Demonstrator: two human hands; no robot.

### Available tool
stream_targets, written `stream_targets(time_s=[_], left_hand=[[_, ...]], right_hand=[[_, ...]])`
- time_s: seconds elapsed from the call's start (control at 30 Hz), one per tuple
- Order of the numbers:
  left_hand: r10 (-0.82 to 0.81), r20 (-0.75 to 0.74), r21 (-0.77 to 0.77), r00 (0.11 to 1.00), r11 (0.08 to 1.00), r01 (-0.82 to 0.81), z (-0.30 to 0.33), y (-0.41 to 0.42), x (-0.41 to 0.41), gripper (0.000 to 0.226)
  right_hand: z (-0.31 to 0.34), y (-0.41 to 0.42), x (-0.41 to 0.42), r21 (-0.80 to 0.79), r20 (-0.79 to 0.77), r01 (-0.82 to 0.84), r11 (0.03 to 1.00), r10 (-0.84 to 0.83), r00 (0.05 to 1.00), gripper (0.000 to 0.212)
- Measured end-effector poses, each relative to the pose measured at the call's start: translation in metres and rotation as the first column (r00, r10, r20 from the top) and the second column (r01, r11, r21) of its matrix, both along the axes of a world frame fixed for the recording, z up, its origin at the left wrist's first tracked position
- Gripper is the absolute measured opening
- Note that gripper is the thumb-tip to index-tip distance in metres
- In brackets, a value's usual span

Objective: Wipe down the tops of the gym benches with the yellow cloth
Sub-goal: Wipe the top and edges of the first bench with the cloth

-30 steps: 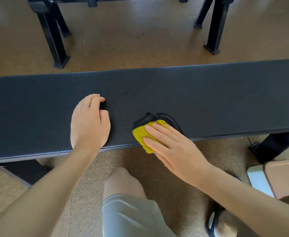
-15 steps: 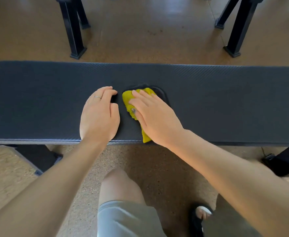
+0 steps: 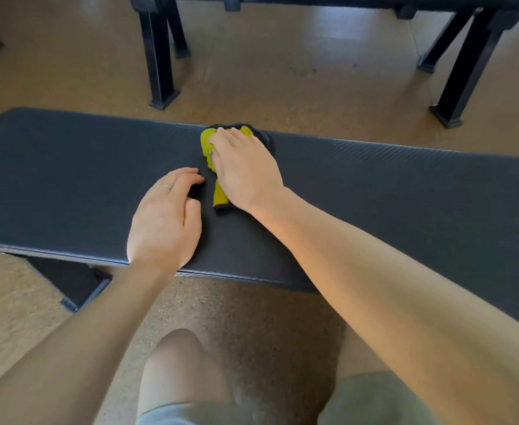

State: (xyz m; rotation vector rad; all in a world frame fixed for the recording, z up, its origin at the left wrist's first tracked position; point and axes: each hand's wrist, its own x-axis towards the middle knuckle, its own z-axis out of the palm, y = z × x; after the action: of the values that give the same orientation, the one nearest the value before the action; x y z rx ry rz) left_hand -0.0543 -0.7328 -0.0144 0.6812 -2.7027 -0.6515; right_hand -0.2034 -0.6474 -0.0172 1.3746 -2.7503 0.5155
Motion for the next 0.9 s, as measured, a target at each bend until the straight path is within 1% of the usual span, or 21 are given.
stream_targets(time_s=[0.07,0.1,0.17,0.2,0.27,0.33,0.4,0.47,0.53,0.6,0.63,0.7,0.73,0.77,0.83,0.9], left_hand=[[0.007,0.005,0.010,1.000,1.000,-0.007,0.001,0.001,0.000,0.050],[0.013,0.004,0.015,1.000,1.000,-0.013,0.001,0.002,0.001,0.050],[0.023,0.001,0.018,1.000,1.000,-0.023,0.001,0.003,0.001,0.051],[0.024,0.002,0.018,1.000,1.000,-0.024,0.001,0.003,0.001,0.051],[0.023,0.008,0.012,1.000,1.000,-0.023,0.002,0.003,0.000,0.051],[0.027,0.011,0.005,1.000,1.000,-0.027,0.003,0.004,-0.002,0.050],[0.038,0.014,0.000,0.999,0.999,-0.038,0.003,0.004,-0.005,0.047],[0.042,0.016,-0.010,0.999,0.999,-0.042,0.003,0.004,-0.005,0.046],[0.043,0.013,-0.019,0.999,0.999,-0.043,0.002,0.005,-0.005,0.047],[0.045,0.020,-0.021,0.999,0.999,-0.045,0.003,0.006,-0.004,0.048],[0.045,0.026,-0.021,0.999,0.999,-0.044,0.003,0.006,-0.003,0.048],[0.050,0.033,-0.019,0.998,0.999,-0.049,0.003,0.008,-0.003,0.049],[0.056,0.036,-0.018,0.998,0.998,-0.055,0.004,0.009,-0.003,0.049],[0.061,0.039,-0.013,0.997,0.998,-0.061,0.005,0.009,-0.003,0.049],[0.074,0.038,0.000,0.997,0.997,-0.074,0.008,0.009,-0.004,0.049],[0.074,0.031,0.004,0.997,0.997,-0.074,0.008,0.010,-0.005,0.049]], right_hand=[[0.007,0.016,-0.008,-0.024,-0.012,-0.036,0.999,0.036,0.999,0.027],[0.010,0.032,-0.017,-0.050,-0.001,-0.016,0.999,0.016,1.000,0.020],[0.011,0.079,-0.044,-0.080,0.015,0.117,0.990,-0.116,0.993,0.013],[0.011,0.107,-0.057,-0.061,0.018,0.196,0.979,-0.196,0.981,0.014],[0.011,0.159,-0.075,-0.027,0.009,0.324,0.946,-0.324,0.946,0.022],[0.004,0.173,-0.081,-0.058,-0.003,0.372,0.926,-0.373,0.928,0.024],[-0.004,0.145,-0.075,-0.042,-0.048,0.353,0.935,-0.354,0.934,0.024],[-0.011,0.096,-0.061,-0.019,-0.075,0.311,0.950,-0.311,0.947,0.020],[-0.014,0.050,-0.043,-0.026,-0.058,0.253,0.967,-0.254,0.965,0.018],[-0.009,0.028,-0.033,-0.042,-0.007,0.171,0.984,-0.171,0.985,0.026],[-0.003,0.032,-0.034,-0.043,-0.012,0.117,0.992,-0.118,0.993,0.025],[0.003,0.069,-0.046,-0.059,-0.035,0.070,0.996,-0.072,0.997,0.014],[0.004,0.096,-0.053,-0.063,-0.052,0.092,0.994,-0.095,0.994,0.011],[0.005,0.125,-0.059,-0.064,-0.053,0.142,0.988,-0.146,0.988,0.012],[0.003,0.179,-0.066,-0.040,-0.010,0.265,0.964,-0.265,0.964,0.020],[-0.001,0.206,-0.069,0.007,0.040,0.366,0.931,-0.366,0.930,0.029]])
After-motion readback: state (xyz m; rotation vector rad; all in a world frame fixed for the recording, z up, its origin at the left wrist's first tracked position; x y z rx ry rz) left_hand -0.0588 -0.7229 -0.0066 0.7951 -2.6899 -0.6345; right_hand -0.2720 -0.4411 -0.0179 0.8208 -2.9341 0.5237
